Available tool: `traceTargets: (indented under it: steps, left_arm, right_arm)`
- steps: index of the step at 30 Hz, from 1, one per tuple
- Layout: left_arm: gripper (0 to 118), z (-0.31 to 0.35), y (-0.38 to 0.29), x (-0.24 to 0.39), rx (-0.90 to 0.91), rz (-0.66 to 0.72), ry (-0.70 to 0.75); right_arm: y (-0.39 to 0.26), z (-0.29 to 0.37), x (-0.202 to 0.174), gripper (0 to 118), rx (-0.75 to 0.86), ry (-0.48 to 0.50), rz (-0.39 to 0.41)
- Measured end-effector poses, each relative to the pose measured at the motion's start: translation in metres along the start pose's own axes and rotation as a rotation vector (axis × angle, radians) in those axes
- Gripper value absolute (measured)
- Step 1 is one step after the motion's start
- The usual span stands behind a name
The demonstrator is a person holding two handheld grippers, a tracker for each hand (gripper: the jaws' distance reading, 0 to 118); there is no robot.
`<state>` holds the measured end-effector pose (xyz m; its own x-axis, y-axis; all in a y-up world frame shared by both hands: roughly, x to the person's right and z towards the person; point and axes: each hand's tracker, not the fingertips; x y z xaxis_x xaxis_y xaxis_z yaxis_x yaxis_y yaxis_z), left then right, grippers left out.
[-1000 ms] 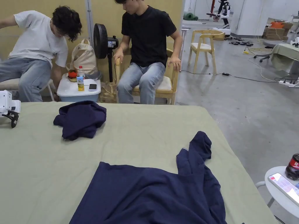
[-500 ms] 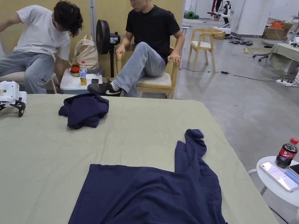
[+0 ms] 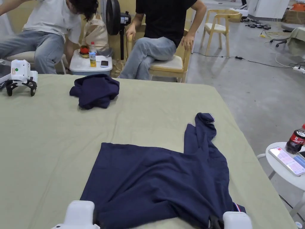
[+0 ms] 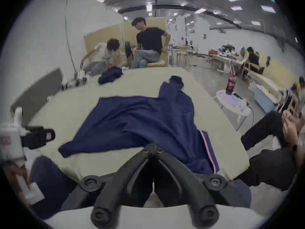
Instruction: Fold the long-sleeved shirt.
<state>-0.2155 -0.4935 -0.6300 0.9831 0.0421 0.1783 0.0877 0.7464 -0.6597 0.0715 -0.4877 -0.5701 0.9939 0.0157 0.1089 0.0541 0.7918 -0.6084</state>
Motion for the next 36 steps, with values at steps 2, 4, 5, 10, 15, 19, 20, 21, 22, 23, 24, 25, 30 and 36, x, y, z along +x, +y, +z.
traceTargets:
  steps: [2, 4, 5, 10, 15, 19, 20, 21, 22, 23, 24, 25, 30, 36]
  left_arm:
    - [0, -0.009, -0.003, 0.004, -0.066, 0.042, -0.081]
    - [0, -0.015, -0.001, 0.010, -0.060, 0.018, -0.067]
    - [0, -0.019, 0.001, 0.011, -0.062, 0.007, -0.063]
    - [0, -0.045, 0.021, 0.010, -0.089, 0.009, -0.063]
    - [0, -0.082, 0.057, 0.006, -0.100, 0.002, -0.055]
    - [0, -0.109, 0.087, -0.001, -0.087, -0.007, -0.041]
    - [0, -0.114, 0.093, -0.003, -0.085, -0.010, -0.038]
    - [0, -0.119, 0.097, -0.005, -0.084, -0.009, -0.036]
    - [0, -0.124, 0.102, -0.007, -0.083, -0.006, -0.035]
    - [0, -0.128, 0.105, -0.008, -0.084, 0.001, -0.036]
    - [0, -0.131, 0.107, -0.010, -0.084, 0.005, -0.036]
    - [0, -0.135, 0.109, -0.010, -0.085, 0.008, -0.033]
    - [0, -0.153, 0.113, -0.009, -0.119, 0.019, -0.020]
    - [0, -0.171, 0.112, -0.010, -0.157, 0.009, -0.012]
  right_arm:
    - [-0.002, -0.016, -0.002, 1, -0.063, 0.095, -0.019]
    - [-0.002, -0.009, 0.000, 1, -0.030, 0.087, -0.041]
    - [-0.003, -0.015, 0.001, 1, -0.046, 0.075, -0.038]
    - [0.012, -0.040, 0.012, 1, -0.113, 0.059, -0.061]
    - [0.069, -0.114, 0.059, 1, -0.143, 0.096, -0.115]
    - [0.151, -0.190, 0.119, 2, -0.165, 0.123, -0.104]
    - [0.169, -0.212, 0.133, 15, -0.208, 0.115, -0.079]
    - [0.181, -0.233, 0.147, 49, -0.255, 0.113, -0.071]
    - [0.188, -0.258, 0.161, 103, -0.298, 0.093, -0.079]
    - [0.195, -0.278, 0.174, 112, -0.316, 0.081, -0.097]
    - [0.199, -0.294, 0.184, 108, -0.310, 0.054, -0.111]
    - [0.200, -0.311, 0.194, 99, -0.337, 0.032, -0.137]
    - [0.185, -0.365, 0.215, 96, -0.491, 0.003, -0.206]
    - [0.155, -0.388, 0.209, 84, -0.572, -0.054, -0.122]
